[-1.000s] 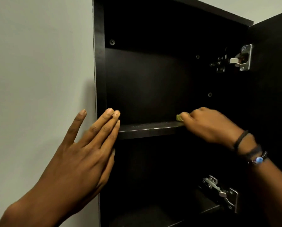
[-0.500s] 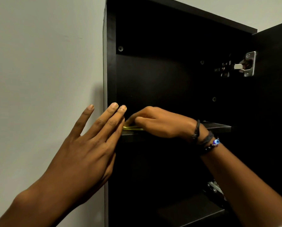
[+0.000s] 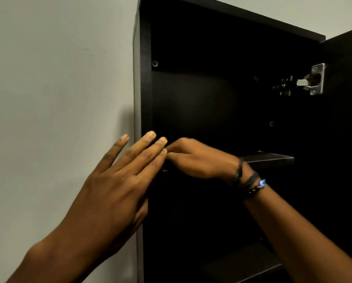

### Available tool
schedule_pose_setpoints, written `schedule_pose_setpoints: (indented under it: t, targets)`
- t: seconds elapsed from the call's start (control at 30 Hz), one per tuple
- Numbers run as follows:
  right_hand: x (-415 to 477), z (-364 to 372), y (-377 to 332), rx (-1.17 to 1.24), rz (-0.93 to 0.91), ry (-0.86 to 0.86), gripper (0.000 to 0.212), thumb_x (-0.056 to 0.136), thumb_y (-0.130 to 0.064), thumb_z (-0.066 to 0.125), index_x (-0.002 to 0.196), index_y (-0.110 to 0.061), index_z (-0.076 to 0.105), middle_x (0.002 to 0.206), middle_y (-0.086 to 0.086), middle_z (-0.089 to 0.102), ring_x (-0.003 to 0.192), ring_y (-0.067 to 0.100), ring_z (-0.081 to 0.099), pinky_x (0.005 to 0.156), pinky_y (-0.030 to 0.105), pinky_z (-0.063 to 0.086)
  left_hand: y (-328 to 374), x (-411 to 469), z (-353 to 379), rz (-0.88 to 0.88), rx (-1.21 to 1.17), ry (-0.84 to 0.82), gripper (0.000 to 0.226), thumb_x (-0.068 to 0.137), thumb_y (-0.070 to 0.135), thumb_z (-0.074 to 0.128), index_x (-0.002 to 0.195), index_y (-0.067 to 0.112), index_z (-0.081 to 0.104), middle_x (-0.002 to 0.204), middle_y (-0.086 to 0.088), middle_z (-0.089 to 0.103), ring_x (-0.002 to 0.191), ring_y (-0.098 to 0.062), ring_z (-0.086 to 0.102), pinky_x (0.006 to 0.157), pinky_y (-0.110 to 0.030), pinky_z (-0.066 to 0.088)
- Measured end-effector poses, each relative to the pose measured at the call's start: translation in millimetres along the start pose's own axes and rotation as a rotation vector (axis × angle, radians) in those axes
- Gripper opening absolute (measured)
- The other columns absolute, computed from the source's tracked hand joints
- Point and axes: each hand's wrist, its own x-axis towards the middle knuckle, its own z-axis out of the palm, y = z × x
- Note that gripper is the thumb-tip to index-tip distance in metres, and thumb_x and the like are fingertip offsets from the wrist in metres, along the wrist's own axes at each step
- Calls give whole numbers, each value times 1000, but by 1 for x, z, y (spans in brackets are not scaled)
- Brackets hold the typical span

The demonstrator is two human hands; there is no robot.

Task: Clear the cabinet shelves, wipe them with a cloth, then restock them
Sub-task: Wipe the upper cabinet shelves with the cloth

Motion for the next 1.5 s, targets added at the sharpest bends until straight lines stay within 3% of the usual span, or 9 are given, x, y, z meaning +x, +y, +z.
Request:
schedule_pose_setpoints:
  t: [0.17, 0.37, 0.57, 0.67, 0.77, 0.87, 1.07, 1.33, 1.5]
  targets:
    - [-40, -14, -11, 96, -49, 31, 34, 93, -22, 40, 106, -29, 70, 104, -6, 72, 93, 2, 65, 86, 29, 52, 2, 8, -5, -14, -57, 40, 58, 81, 20, 30, 136, 11, 47, 146, -3, 42, 141, -18, 29, 111, -42, 24]
    - [-77, -38, 30, -113, 358, 147, 31, 96, -24, 42, 112, -30, 67, 109, -6, 68, 93, 6, 62, 90, 31, 52, 2, 5, 1, -24, -32, 0, 56, 81, 20, 30, 132, 9, 52, 143, -6, 47, 139, -22, 32, 110, -42, 25]
    - [-75, 3, -2, -150, 20, 246, 43, 89, -34, 34, 124, -31, 59, 86, -11, 69, 77, 2, 62, 72, 26, 50, 32, 40, 3, -65, -250, 153, 55, 83, 19, 30, 133, 7, 50, 143, -8, 46, 139, -21, 32, 110, -40, 26]
    - [-98, -17, 18, -319, 258, 262, 45, 88, -48, 30, 104, -27, 66, 63, -7, 50, 61, 11, 51, 58, 28, 39, 38, 59, 14, -72, -295, 153, 57, 82, 24, 29, 133, 12, 50, 142, -5, 48, 138, -20, 34, 113, -36, 28]
    - [-108, -46, 61, -405, 616, 175, 49, 91, -55, 30, 64, -19, 50, 74, 4, 54, 73, 28, 57, 66, 33, 40, 35, 81, 24, -21, -290, 56, 51, 89, 29, 28, 136, 19, 45, 137, 0, 51, 131, -16, 42, 109, -32, 33]
    - [-92, -60, 102, -449, 774, 89, 43, 97, -45, 30, 71, -16, 48, 95, 14, 57, 91, 34, 56, 75, 33, 38, 26, 102, 34, -42, -359, -135, 42, 96, 28, 32, 137, 25, 40, 131, 4, 51, 121, -11, 44, 103, -30, 39]
    - [-81, -63, 96, -128, 600, 35, 51, 100, -43, 32, 94, -5, 65, 87, 9, 62, 73, 22, 57, 66, 34, 47, 29, 105, 51, -38, -234, -183, 36, 94, 29, 32, 128, 23, 43, 120, 2, 51, 106, -15, 45, 95, -34, 43]
    - [-63, -63, 115, -370, 775, 3, 39, 99, -36, 34, 102, -6, 58, 119, 23, 55, 108, 38, 53, 85, 34, 40, 31, 107, 57, -58, -217, -181, 35, 94, 29, 32, 127, 24, 42, 121, 1, 49, 110, -17, 43, 96, -34, 42]
    - [-77, -71, 110, -75, 664, 2, 42, 101, -39, 34, 99, -9, 63, 98, 12, 61, 79, 20, 56, 69, 31, 43, 29, 105, 54, -63, -170, -185, 35, 95, 32, 31, 127, 26, 42, 122, 3, 50, 110, -15, 44, 96, -33, 42]
